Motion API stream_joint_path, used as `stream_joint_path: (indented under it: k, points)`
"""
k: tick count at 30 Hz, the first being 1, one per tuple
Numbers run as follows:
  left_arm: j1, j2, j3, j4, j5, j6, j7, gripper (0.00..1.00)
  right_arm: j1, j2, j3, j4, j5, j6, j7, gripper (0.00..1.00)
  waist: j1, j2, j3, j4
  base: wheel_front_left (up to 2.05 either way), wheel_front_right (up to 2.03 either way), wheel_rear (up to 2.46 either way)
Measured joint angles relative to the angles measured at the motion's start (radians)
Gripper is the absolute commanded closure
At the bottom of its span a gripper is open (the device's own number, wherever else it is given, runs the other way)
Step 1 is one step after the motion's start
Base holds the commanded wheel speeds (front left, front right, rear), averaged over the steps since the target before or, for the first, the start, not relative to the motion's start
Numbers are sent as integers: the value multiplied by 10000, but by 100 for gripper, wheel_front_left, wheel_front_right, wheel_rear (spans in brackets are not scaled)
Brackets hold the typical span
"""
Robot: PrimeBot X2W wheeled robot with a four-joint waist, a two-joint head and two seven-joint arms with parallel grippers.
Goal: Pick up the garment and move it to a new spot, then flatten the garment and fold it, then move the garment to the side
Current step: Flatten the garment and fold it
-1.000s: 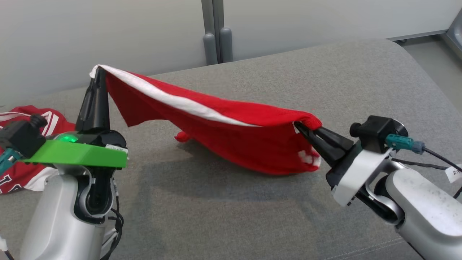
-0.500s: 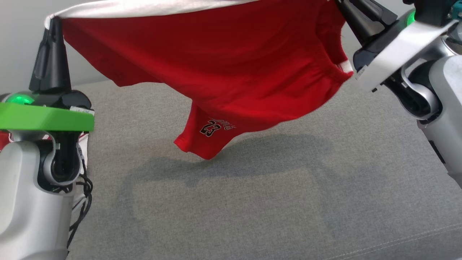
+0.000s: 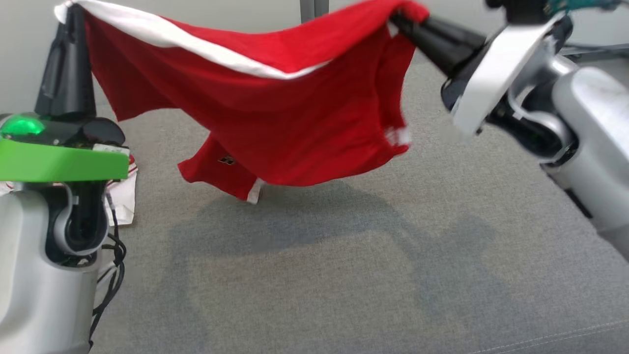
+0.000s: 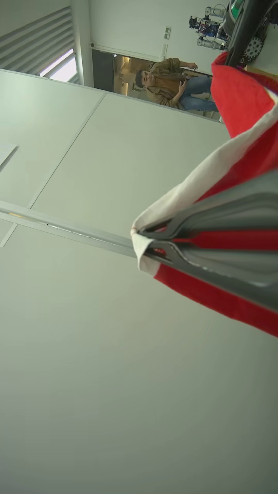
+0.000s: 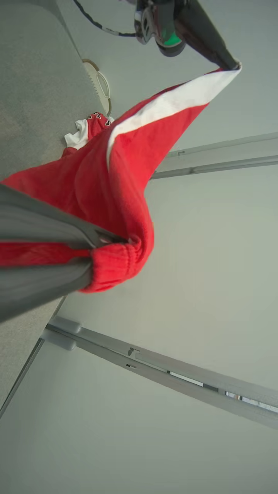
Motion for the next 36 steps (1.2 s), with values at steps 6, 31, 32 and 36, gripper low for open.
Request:
stream_joint_path:
  k: [6,31,32,36]
  points:
    - [-76,50,211,-1214,10,0,-92,100,-960,-328,-819,-855,637,0,-393,100,0,0,-62,23,0,0,0]
    - [-652,-897,-1429,508,-132,284,1007,100,-277,-36,33,3095,-63,-128,-1028,100,0,0,1279,928,0,0,0]
    - [-29,-995,-1651,658,-186,253,1062,100,170,-61,270,3225,-12,-105,-984,100,0,0,1329,935,0,0,0]
    - [2031,-1294,-1866,1246,-627,261,901,100,1666,79,878,3536,282,-44,-1057,100,0,0,1500,916,0,0,0]
